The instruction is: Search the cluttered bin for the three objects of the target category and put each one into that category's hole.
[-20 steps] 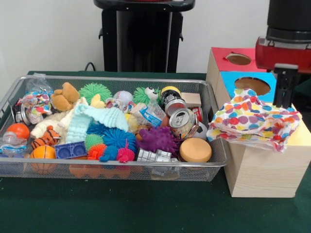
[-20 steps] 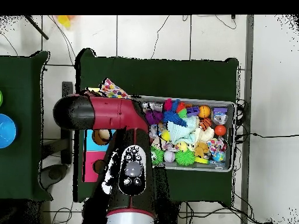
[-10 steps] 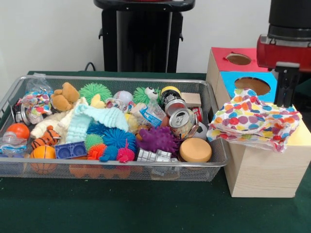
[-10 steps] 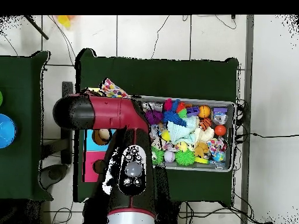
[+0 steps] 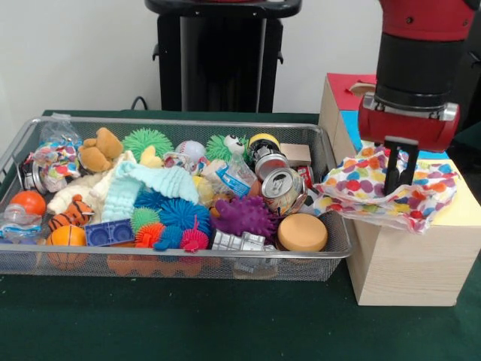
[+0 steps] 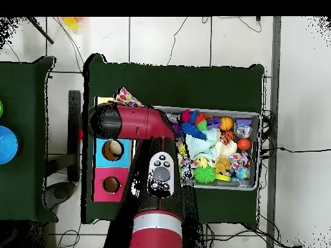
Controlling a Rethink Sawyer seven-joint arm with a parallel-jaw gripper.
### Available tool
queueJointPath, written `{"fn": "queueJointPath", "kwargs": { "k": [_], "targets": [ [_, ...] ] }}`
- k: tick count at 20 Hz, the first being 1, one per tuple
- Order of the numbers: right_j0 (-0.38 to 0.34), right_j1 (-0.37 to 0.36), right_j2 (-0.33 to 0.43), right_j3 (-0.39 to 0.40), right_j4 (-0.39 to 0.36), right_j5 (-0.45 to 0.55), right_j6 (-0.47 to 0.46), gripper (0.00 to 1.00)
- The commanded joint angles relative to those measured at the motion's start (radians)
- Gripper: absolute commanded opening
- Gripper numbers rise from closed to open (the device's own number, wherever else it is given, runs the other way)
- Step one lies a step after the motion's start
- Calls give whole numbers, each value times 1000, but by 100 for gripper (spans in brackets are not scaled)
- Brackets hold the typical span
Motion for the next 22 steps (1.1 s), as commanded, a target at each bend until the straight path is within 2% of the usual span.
{"fn": "queueJointPath", "kwargs": {
  "k": [1,5,12,20,22],
  "targets": [
    [0,41,11,-31,-61,-12,65,0],
    [33,32,-26,-45,-71,5,81,0],
    [62,-16,-56,-6,-52,32,96,0],
    [104,-36,-70,23,-22,41,136,0],
    [97,-35,-64,25,-21,39,122,0]
  ]
}}
